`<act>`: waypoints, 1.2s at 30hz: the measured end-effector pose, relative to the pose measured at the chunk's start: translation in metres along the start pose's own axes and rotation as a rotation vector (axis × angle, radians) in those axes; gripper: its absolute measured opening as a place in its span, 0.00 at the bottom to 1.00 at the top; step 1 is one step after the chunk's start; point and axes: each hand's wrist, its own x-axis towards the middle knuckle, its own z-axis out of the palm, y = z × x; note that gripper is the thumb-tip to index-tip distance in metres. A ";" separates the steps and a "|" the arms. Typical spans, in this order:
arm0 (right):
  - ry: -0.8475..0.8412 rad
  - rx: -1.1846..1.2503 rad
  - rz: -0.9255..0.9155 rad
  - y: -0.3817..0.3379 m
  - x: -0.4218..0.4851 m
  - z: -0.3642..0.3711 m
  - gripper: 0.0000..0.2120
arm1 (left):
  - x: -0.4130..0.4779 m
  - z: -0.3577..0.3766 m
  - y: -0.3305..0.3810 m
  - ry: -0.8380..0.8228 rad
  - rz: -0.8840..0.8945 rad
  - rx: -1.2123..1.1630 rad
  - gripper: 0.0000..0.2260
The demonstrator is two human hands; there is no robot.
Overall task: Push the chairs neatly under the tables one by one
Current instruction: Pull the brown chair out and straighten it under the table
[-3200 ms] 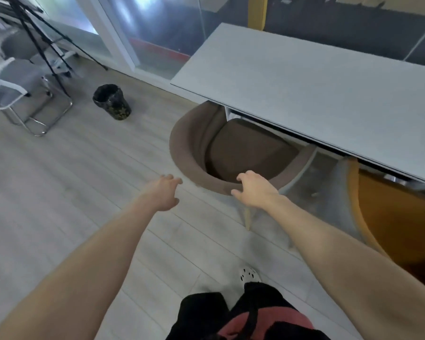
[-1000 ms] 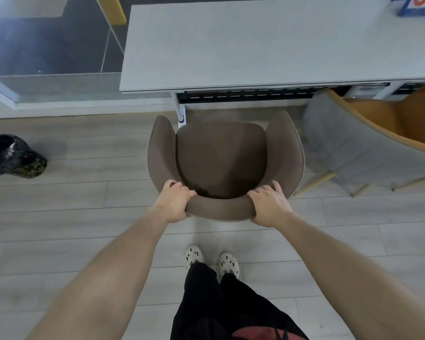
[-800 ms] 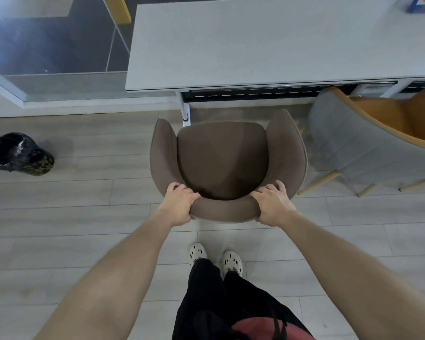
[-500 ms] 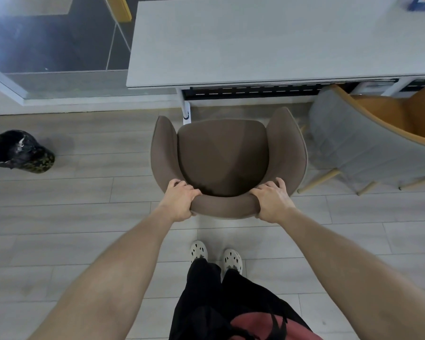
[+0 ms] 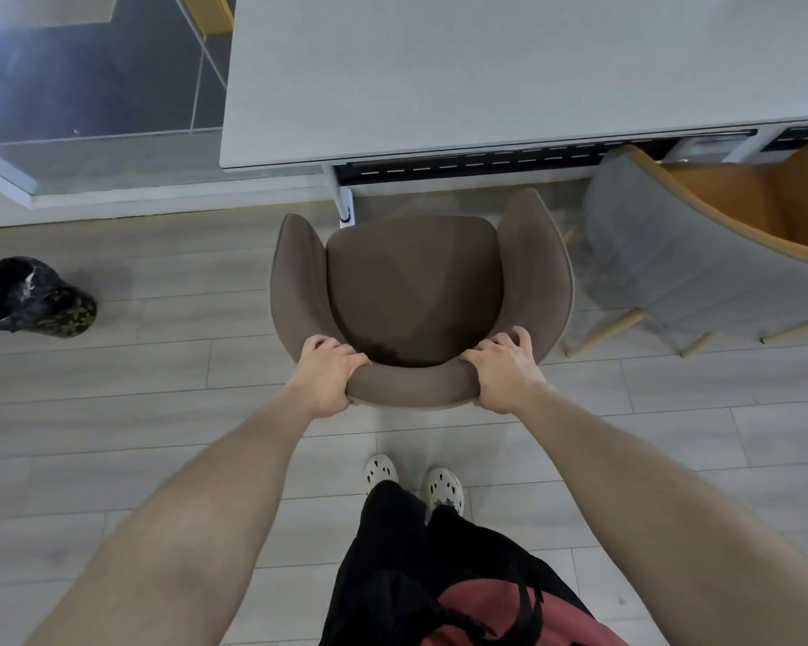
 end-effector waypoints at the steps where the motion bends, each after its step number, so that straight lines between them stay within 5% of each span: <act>1: 0.002 -0.005 -0.001 0.000 -0.001 0.002 0.29 | 0.000 0.001 0.000 -0.005 0.002 0.000 0.29; 36: 0.018 0.011 -0.005 -0.015 0.001 0.005 0.29 | -0.006 0.011 -0.015 0.012 -0.013 -0.020 0.27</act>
